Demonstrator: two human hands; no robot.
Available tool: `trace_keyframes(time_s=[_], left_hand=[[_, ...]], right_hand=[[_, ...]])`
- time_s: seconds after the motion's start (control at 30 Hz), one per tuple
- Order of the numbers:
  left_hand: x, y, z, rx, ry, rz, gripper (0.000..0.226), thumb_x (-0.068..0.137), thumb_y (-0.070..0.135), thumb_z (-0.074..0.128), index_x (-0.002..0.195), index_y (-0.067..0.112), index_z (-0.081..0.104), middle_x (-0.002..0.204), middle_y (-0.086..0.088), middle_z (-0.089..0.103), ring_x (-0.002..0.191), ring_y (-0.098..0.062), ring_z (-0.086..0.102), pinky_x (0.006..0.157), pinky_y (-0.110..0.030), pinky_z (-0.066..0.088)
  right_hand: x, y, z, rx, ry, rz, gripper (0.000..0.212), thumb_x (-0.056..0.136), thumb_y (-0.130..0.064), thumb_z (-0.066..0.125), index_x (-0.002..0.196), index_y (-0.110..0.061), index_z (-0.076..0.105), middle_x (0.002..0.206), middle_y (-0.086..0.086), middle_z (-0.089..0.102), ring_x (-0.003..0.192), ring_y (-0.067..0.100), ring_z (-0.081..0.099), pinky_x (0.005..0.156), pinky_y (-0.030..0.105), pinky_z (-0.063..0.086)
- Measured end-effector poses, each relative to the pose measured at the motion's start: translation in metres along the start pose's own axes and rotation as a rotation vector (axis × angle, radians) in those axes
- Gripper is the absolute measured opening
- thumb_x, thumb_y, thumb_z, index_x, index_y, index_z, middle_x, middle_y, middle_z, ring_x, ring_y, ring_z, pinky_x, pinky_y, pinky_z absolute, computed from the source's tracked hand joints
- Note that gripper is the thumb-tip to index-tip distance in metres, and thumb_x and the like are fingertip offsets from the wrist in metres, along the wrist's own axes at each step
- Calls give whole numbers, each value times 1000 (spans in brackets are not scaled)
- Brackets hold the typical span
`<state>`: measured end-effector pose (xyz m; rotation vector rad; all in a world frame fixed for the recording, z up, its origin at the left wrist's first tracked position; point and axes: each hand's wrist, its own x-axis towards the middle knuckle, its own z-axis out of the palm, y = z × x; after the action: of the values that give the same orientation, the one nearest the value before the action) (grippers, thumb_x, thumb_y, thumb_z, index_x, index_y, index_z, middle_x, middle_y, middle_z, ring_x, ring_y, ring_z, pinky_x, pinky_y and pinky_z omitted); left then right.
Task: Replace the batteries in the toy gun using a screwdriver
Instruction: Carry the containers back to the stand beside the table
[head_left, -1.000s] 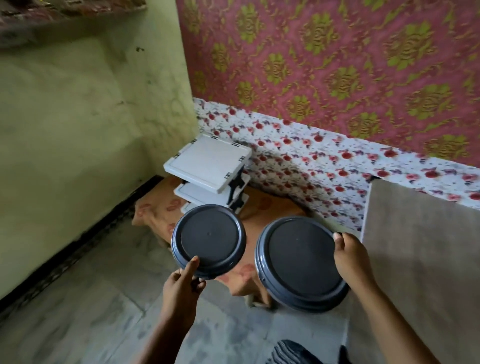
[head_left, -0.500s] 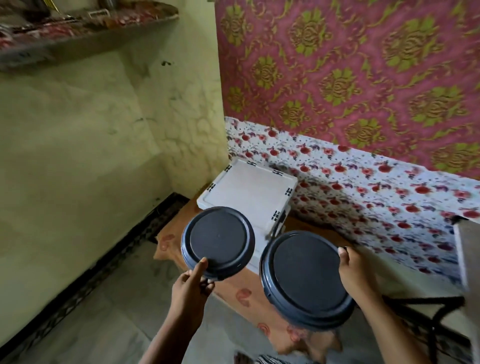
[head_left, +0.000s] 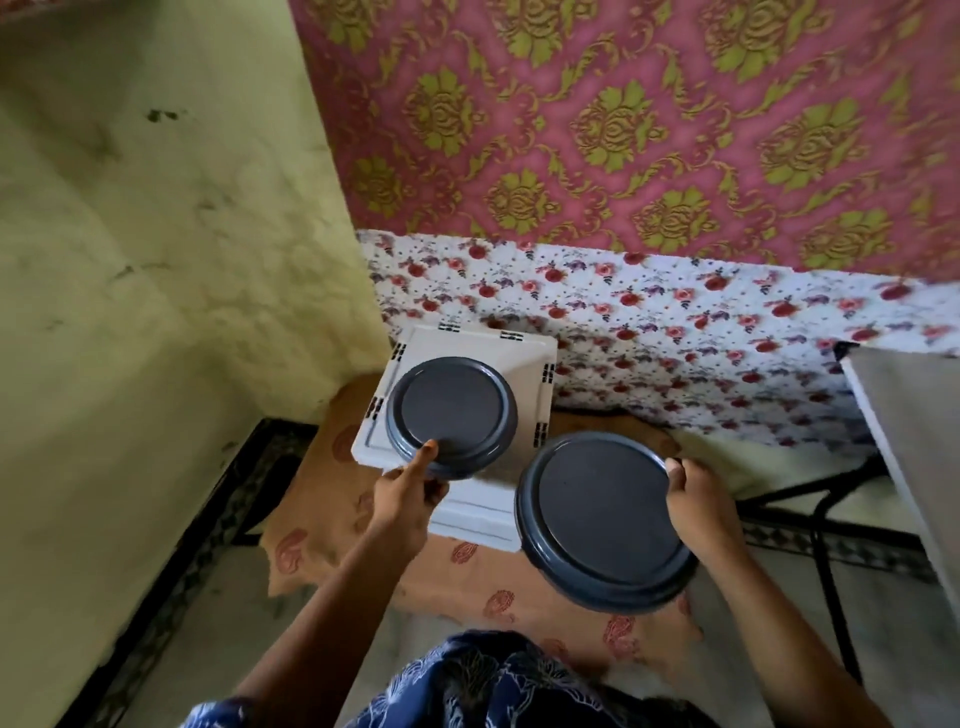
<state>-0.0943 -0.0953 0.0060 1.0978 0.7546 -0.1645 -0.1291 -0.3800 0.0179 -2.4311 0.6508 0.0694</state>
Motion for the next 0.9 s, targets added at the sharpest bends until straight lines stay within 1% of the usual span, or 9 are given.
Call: trace_keyframes(time_s=[0.13, 0.23, 0.33, 0.43, 0.6, 0.7, 0.8, 0.87, 0.9], left_hand=[[24, 11, 19, 94, -91, -93, 23, 84, 19, 69, 80, 1, 55, 73, -13, 53, 62, -19, 49, 60, -28, 49], [36, 20, 31, 162, -153, -137, 22, 85, 18, 68, 77, 2, 55, 69, -12, 53, 59, -19, 48, 61, -28, 50], [48, 27, 35, 237, -180, -166, 23, 83, 21, 70, 79, 3, 57, 72, -12, 56, 60, -19, 51, 59, -27, 53], [57, 31, 35, 242, -221, -218, 26, 82, 21, 71, 92, 1, 58, 80, -14, 59, 66, -20, 56, 60, -29, 52], [64, 37, 25, 314, -297, -254, 41, 85, 27, 67, 113, -1, 55, 82, -12, 59, 69, -21, 58, 66, -30, 55], [46, 45, 7, 556, -400, -191, 45, 89, 41, 59, 116, 5, 52, 97, -10, 60, 84, -23, 59, 72, -32, 52], [15, 46, -27, 891, -615, -86, 58, 87, 56, 51, 127, 16, 43, 120, -5, 55, 106, -22, 55, 82, -32, 46], [0, 45, -52, 963, -726, -109, 61, 84, 60, 53, 130, 24, 37, 122, 0, 54, 112, -20, 53, 83, -32, 45], [-3, 42, -62, 952, -755, -133, 63, 81, 59, 59, 129, 24, 37, 121, 0, 56, 109, -19, 55, 81, -32, 46]], right_hand=[[-24, -2, 5, 53, 71, 82, 28, 98, -15, 32, 85, 0, 53, 95, 24, 59, 79, 32, 51, 66, 31, 30], [-41, -3, 15, 70, 102, 193, 31, 97, -13, 32, 85, 3, 54, 93, 23, 57, 91, 37, 55, 68, 32, 30], [-53, -10, 23, 183, 139, 278, 28, 96, -9, 34, 72, -1, 46, 76, 18, 51, 80, 32, 52, 68, 36, 33], [-62, -16, 30, 215, 146, 309, 25, 97, -9, 34, 87, 6, 52, 83, 17, 49, 78, 26, 46, 67, 33, 30], [-77, -30, 46, 222, 180, 327, 32, 98, -11, 32, 97, 11, 55, 100, 32, 58, 92, 38, 55, 69, 31, 31], [-88, -43, 55, 211, 198, 324, 34, 99, -14, 31, 103, 10, 55, 108, 33, 57, 100, 39, 55, 73, 33, 33], [-99, -53, 68, 165, 214, 299, 39, 98, -25, 30, 95, 2, 57, 99, 28, 60, 89, 36, 57, 73, 34, 35], [-104, -59, 82, 127, 224, 269, 38, 94, -30, 28, 86, -5, 56, 94, 26, 62, 83, 35, 57, 75, 38, 42], [-107, -65, 87, 113, 225, 254, 36, 94, -28, 29, 88, -5, 56, 96, 27, 62, 85, 37, 57, 78, 41, 44]])
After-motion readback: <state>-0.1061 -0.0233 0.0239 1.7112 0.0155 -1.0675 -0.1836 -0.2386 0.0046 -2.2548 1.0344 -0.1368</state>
